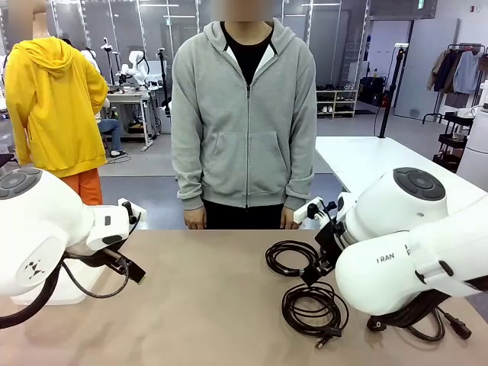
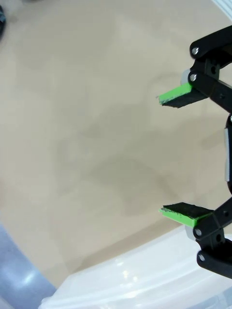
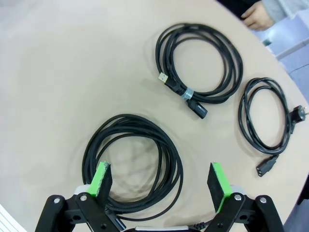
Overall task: Organize and store the cables.
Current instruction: Place the Power Cable into the Organizing box.
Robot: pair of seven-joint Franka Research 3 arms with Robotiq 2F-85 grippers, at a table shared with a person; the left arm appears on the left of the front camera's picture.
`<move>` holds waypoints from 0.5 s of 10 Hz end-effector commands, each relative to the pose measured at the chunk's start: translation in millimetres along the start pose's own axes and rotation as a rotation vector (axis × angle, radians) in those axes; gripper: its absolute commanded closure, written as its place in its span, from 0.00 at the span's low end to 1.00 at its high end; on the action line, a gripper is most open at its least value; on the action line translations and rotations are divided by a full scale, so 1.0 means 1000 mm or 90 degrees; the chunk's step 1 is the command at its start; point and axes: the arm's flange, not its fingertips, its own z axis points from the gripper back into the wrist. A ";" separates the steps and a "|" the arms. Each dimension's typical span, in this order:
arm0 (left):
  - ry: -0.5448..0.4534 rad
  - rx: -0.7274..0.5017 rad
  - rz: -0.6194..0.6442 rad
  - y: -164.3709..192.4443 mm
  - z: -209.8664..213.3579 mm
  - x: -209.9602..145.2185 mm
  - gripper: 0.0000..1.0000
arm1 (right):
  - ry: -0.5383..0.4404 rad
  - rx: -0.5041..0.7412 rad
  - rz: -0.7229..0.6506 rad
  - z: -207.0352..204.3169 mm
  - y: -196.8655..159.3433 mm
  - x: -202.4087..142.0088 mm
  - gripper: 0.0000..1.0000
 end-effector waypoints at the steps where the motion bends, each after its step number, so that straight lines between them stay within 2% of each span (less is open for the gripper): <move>1: 0.000 -0.032 -0.001 0.026 0.033 0.012 0.00 | -0.025 0.075 0.018 0.040 -0.025 0.008 0.00; 2: 0.009 -0.093 0.014 0.042 0.051 0.010 0.00 | -0.041 0.120 0.024 0.061 -0.041 0.005 0.00; 3: 0.010 -0.125 0.020 0.059 0.069 0.004 0.00 | -0.056 0.131 0.029 0.080 -0.055 -0.001 0.00; 5: 0.005 -0.242 -0.059 0.085 0.117 -0.008 0.00 | -0.059 0.199 0.043 0.118 -0.086 -0.019 0.00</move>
